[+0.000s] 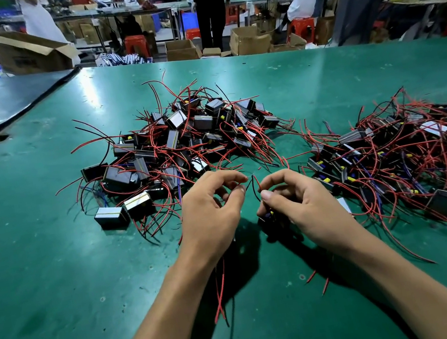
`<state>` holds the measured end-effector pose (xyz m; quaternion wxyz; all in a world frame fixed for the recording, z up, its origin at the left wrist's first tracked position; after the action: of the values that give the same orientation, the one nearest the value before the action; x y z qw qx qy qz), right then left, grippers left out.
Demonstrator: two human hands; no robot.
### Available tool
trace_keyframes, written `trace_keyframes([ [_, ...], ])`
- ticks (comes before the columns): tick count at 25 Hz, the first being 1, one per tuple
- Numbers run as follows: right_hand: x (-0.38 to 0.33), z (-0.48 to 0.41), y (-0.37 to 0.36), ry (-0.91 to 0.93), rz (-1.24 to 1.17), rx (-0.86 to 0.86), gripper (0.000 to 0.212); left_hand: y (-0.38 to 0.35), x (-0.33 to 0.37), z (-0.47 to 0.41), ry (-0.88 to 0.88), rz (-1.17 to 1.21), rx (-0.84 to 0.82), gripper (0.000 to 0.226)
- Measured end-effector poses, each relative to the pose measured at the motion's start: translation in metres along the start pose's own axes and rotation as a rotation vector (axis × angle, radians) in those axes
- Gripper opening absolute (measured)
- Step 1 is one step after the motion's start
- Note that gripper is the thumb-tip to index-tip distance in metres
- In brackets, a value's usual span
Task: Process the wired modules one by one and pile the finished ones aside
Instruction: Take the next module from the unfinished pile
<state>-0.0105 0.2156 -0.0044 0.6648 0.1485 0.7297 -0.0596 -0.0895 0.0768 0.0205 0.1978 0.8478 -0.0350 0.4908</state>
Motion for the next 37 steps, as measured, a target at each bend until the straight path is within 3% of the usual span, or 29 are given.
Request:
trace_keyframes([
  [12, 0.003, -0.002, 0.007, 0.019, -0.007, -0.011, 0.009, -0.009, -0.048, 0.0, 0.573, 0.554, -0.049, 0.015],
  [20, 0.003, -0.002, 0.006, 0.009, 0.015, -0.06, 0.01, 0.003, -0.058, 0.0, 0.621, 0.518, 0.028, 0.012],
  [28, 0.009, -0.006, 0.014, -0.002, 0.021, 0.093, 0.006, -0.012, -0.048, 0.002, 0.643, 0.478, -0.282, 0.01],
  [33, 0.007, -0.004, 0.018, 0.019, 0.065, 0.17, 0.01, -0.013, -0.039, 0.002, 0.59, 0.501, -0.287, 0.024],
  [37, 0.004, -0.003, 0.013, 0.047, 0.148, 0.205, 0.006, -0.017, -0.028, 0.001, 0.444, 0.413, -0.294, 0.018],
])
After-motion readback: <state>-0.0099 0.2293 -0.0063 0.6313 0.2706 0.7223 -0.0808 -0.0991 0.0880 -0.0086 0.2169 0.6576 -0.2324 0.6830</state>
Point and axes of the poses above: each hand's wrist, its own z-axis away from the middle knuckle, its own y-axis out of the back of the hand, x = y × z, the point moved 8 cm from there along -z, towards the middle knuckle, and after that the axes turned 1 degree about -y, right-handed, at the moved point
